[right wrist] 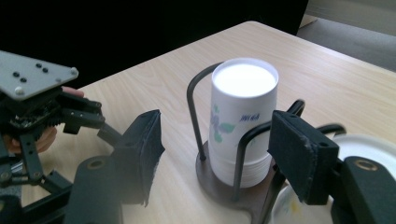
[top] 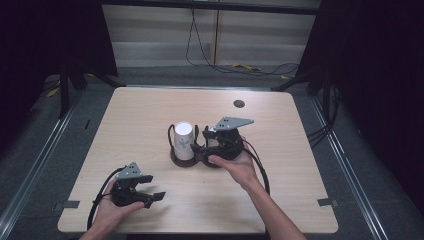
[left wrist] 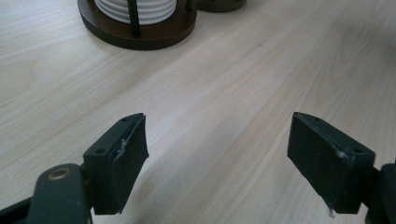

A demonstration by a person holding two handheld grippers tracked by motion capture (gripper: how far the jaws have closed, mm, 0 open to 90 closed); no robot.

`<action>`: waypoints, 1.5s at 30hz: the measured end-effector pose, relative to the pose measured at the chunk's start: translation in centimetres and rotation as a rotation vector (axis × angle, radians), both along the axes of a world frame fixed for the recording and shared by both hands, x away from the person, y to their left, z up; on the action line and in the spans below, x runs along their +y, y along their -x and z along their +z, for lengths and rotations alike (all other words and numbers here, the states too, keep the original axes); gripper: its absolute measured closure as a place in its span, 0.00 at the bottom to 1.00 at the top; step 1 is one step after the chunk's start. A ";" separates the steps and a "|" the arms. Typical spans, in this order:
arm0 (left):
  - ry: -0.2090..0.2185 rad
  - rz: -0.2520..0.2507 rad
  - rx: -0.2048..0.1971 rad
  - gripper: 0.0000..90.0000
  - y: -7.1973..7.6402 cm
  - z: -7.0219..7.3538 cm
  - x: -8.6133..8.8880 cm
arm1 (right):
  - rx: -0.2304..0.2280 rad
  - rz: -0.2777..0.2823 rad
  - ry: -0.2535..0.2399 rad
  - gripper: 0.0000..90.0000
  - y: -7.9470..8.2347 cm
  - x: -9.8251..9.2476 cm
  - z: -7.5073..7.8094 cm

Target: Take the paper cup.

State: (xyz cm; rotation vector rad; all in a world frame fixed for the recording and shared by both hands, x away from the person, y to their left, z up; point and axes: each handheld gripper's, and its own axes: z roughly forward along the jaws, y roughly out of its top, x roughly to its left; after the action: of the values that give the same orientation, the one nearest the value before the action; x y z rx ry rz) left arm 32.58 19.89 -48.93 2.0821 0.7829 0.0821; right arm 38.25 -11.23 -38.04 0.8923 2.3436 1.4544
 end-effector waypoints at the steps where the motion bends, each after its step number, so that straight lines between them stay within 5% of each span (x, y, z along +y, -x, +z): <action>1: -0.001 0.001 0.001 0.22 0.0 0.0 0.0 | -0.001 0.000 -0.001 0.39 -0.3 0.1 0.2; 22: -0.009 -0.009 0.004 0.22 0.0 0.0 0.0 | 0.045 0.035 0.106 0.39 -4.9 2.7 1.2; 45: -0.014 -0.003 0.015 0.21 -0.1 -0.1 0.0 | 0.118 0.067 0.249 0.35 -7.2 5.3 1.3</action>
State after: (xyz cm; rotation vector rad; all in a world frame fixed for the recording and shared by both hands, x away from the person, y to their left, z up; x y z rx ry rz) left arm 32.69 19.87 -49.05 2.0993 0.7899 0.0704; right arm 45.43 -5.95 -36.71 0.8604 2.5911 1.1254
